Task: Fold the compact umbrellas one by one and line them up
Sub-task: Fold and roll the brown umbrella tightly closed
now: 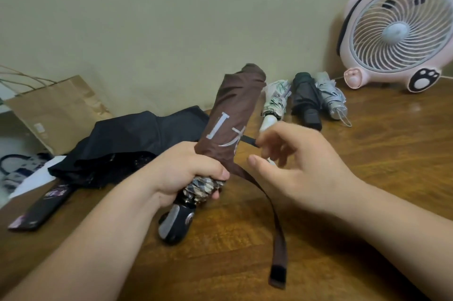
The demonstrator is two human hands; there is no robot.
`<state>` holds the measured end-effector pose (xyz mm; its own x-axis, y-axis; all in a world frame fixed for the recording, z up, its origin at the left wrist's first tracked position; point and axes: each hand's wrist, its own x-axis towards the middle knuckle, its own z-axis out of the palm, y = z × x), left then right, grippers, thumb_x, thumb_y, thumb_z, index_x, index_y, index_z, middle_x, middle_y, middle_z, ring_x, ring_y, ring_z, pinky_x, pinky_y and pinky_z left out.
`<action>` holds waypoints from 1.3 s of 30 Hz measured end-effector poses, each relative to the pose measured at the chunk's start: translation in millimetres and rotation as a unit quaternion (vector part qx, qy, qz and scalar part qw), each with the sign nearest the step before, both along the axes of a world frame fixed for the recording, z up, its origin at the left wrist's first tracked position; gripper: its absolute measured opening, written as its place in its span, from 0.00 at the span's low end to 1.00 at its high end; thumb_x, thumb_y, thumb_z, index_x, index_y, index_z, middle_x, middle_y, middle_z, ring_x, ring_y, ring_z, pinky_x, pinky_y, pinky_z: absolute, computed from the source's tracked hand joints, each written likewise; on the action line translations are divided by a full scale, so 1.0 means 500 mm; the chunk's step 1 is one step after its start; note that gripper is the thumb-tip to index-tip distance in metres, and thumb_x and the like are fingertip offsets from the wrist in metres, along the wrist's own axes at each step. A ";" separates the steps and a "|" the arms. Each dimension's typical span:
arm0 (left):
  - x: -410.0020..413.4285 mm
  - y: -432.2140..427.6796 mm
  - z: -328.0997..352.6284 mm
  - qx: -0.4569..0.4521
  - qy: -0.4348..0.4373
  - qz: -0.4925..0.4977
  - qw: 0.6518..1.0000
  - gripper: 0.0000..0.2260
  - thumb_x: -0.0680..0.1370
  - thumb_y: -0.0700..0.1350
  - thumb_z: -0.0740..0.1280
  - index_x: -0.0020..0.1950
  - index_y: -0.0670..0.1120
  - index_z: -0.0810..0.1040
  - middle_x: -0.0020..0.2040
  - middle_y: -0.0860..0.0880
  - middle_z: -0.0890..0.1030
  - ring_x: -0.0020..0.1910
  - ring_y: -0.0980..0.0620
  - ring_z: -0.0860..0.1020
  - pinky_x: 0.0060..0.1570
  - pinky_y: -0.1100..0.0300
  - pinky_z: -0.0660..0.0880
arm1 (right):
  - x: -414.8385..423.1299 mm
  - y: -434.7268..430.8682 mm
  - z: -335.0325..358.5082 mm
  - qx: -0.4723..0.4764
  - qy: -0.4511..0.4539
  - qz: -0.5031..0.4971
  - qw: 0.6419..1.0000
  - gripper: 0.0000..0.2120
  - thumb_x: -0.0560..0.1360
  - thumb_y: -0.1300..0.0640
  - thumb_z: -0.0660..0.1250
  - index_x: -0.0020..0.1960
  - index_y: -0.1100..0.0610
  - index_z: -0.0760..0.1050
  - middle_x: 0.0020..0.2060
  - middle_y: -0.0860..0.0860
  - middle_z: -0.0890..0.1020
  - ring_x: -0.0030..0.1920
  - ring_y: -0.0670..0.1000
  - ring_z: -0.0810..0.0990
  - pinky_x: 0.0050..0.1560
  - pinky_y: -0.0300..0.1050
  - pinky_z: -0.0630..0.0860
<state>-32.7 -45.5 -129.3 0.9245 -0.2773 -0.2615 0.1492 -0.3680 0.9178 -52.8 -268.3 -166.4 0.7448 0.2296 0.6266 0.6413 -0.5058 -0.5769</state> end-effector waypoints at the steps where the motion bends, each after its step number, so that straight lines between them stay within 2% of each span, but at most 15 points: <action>1: -0.005 0.004 -0.002 -0.014 -0.019 0.008 1.000 0.08 0.63 0.35 0.75 0.39 0.37 0.80 0.34 0.38 0.77 0.30 0.42 0.79 0.33 0.56 0.77 | 0.011 0.003 -0.006 -0.001 0.115 -0.005 0.993 0.13 0.73 0.43 0.75 0.52 0.50 0.79 0.41 0.44 0.82 0.43 0.43 0.80 0.43 0.37 0.75; 3: -0.015 0.008 -0.003 -0.045 -0.058 0.022 0.997 0.09 0.63 0.35 0.75 0.40 0.35 0.79 0.34 0.39 0.76 0.30 0.43 0.78 0.32 0.55 0.78 | 0.028 0.011 -0.018 -0.001 0.266 0.030 0.964 0.21 0.68 0.33 0.73 0.53 0.47 0.80 0.44 0.44 0.84 0.44 0.38 0.81 0.47 0.34 0.76; 5: -0.022 0.009 -0.004 -0.066 -0.089 0.025 0.994 0.10 0.63 0.35 0.74 0.40 0.33 0.78 0.34 0.39 0.76 0.30 0.42 0.78 0.32 0.55 0.78 | 0.035 0.021 -0.027 0.030 0.317 0.103 0.942 0.25 0.68 0.30 0.72 0.49 0.50 0.83 0.43 0.47 0.86 0.42 0.44 0.83 0.51 0.48 0.80; 7: -0.025 0.009 -0.009 -0.069 -0.117 0.025 0.990 0.11 0.63 0.35 0.74 0.38 0.30 0.76 0.33 0.39 0.77 0.31 0.42 0.78 0.32 0.55 0.77 | 0.031 0.034 -0.031 0.057 0.334 0.159 0.927 0.22 0.73 0.36 0.72 0.45 0.57 0.83 0.39 0.54 0.86 0.40 0.55 0.84 0.48 0.55 0.80; 10: -0.021 0.007 -0.017 -0.031 -0.166 0.036 0.985 0.18 0.63 0.38 0.76 0.41 0.28 0.72 0.34 0.34 0.75 0.33 0.43 0.77 0.37 0.52 0.74 | 0.026 0.044 -0.028 0.089 0.353 0.171 0.916 0.15 0.81 0.51 0.65 0.43 0.61 0.81 0.36 0.57 0.86 0.35 0.55 0.82 0.40 0.49 0.79; 12: -0.021 0.005 -0.017 0.010 -0.192 0.047 0.980 0.20 0.63 0.41 0.77 0.41 0.28 0.71 0.36 0.30 0.74 0.34 0.45 0.75 0.39 0.50 0.71 | 0.022 0.043 -0.023 0.104 0.383 0.169 0.902 0.17 0.83 0.53 0.62 0.44 0.63 0.81 0.35 0.60 0.85 0.34 0.55 0.81 0.39 0.48 0.79; 16: -0.024 0.000 -0.013 0.129 -0.250 0.081 0.956 0.21 0.67 0.40 0.76 0.35 0.35 0.64 0.31 0.43 0.66 0.32 0.51 0.64 0.32 0.56 0.60 | 0.014 0.041 -0.014 0.054 0.410 0.183 0.892 0.19 0.83 0.52 0.59 0.45 0.65 0.80 0.36 0.61 0.85 0.33 0.54 0.80 0.38 0.46 0.79; 21: -0.005 -0.010 -0.015 0.211 -0.256 0.116 0.936 0.21 0.67 0.42 0.75 0.30 0.45 0.61 0.28 0.51 0.63 0.28 0.53 0.62 0.26 0.60 0.58 | -0.013 0.031 -0.007 0.004 0.340 0.217 0.915 0.21 0.81 0.43 0.60 0.43 0.57 0.81 0.35 0.55 0.86 0.35 0.50 0.82 0.40 0.41 0.77; 24: 0.008 -0.015 -0.022 0.254 -0.257 0.123 0.924 0.22 0.66 0.45 0.74 0.29 0.47 0.59 0.26 0.53 0.64 0.26 0.52 0.63 0.28 0.58 0.59 | -0.028 0.018 -0.001 0.031 0.276 0.232 0.932 0.18 0.79 0.43 0.63 0.40 0.54 0.82 0.33 0.54 0.85 0.33 0.49 0.82 0.36 0.38 0.76; 26: 0.008 -0.026 -0.030 0.325 -0.268 0.114 0.900 0.17 0.67 0.49 0.73 0.31 0.47 0.66 0.28 0.53 0.71 0.27 0.51 0.69 0.28 0.58 0.65 | -0.026 0.011 0.001 0.027 0.235 0.238 0.942 0.19 0.79 0.44 0.64 0.38 0.54 0.82 0.32 0.52 0.84 0.32 0.49 0.81 0.34 0.41 0.76; 29: 0.005 -0.049 -0.043 0.440 -0.277 0.074 0.851 0.10 0.71 0.52 0.71 0.38 0.51 0.72 0.37 0.51 0.78 0.33 0.51 0.76 0.30 0.56 0.72 | -0.022 0.003 -0.001 -0.007 0.143 0.236 0.961 0.17 0.81 0.51 0.66 0.37 0.57 0.83 0.30 0.49 0.80 0.32 0.47 0.78 0.35 0.37 0.72; 32: 0.003 -0.070 -0.051 0.498 -0.274 0.061 0.820 0.12 0.75 0.54 0.70 0.39 0.53 0.68 0.39 0.52 0.76 0.35 0.52 0.74 0.31 0.57 0.69 | -0.023 0.001 -0.009 -0.012 0.086 0.218 0.972 0.19 0.81 0.50 0.66 0.39 0.62 0.83 0.38 0.51 0.77 0.39 0.52 0.78 0.40 0.44 0.73; 34: 0.002 -0.076 -0.051 0.509 -0.263 0.058 0.817 0.14 0.75 0.57 0.70 0.40 0.53 0.67 0.39 0.52 0.76 0.36 0.52 0.74 0.33 0.56 0.71 | -0.025 -0.001 -0.010 -0.018 0.066 0.193 0.979 0.20 0.80 0.48 0.66 0.39 0.62 0.83 0.48 0.48 0.78 0.46 0.54 0.79 0.45 0.49 0.75; 36: -0.001 -0.079 -0.046 0.503 -0.264 0.049 0.821 0.15 0.74 0.62 0.68 0.41 0.54 0.69 0.40 0.53 0.76 0.38 0.52 0.75 0.37 0.55 0.76 | -0.024 -0.001 -0.007 -0.021 0.059 0.185 0.981 0.19 0.81 0.48 0.65 0.40 0.61 0.84 0.54 0.45 0.78 0.48 0.54 0.79 0.50 0.49 0.75; 39: -0.013 -0.087 -0.046 0.516 -0.269 -0.005 0.813 0.21 0.71 0.70 0.61 0.43 0.52 0.70 0.40 0.53 0.76 0.39 0.51 0.76 0.43 0.53 0.80 | -0.019 0.003 -0.005 -0.021 0.064 0.209 0.976 0.14 0.83 0.55 0.64 0.44 0.58 0.84 0.53 0.47 0.82 0.51 0.53 0.83 0.52 0.48 0.78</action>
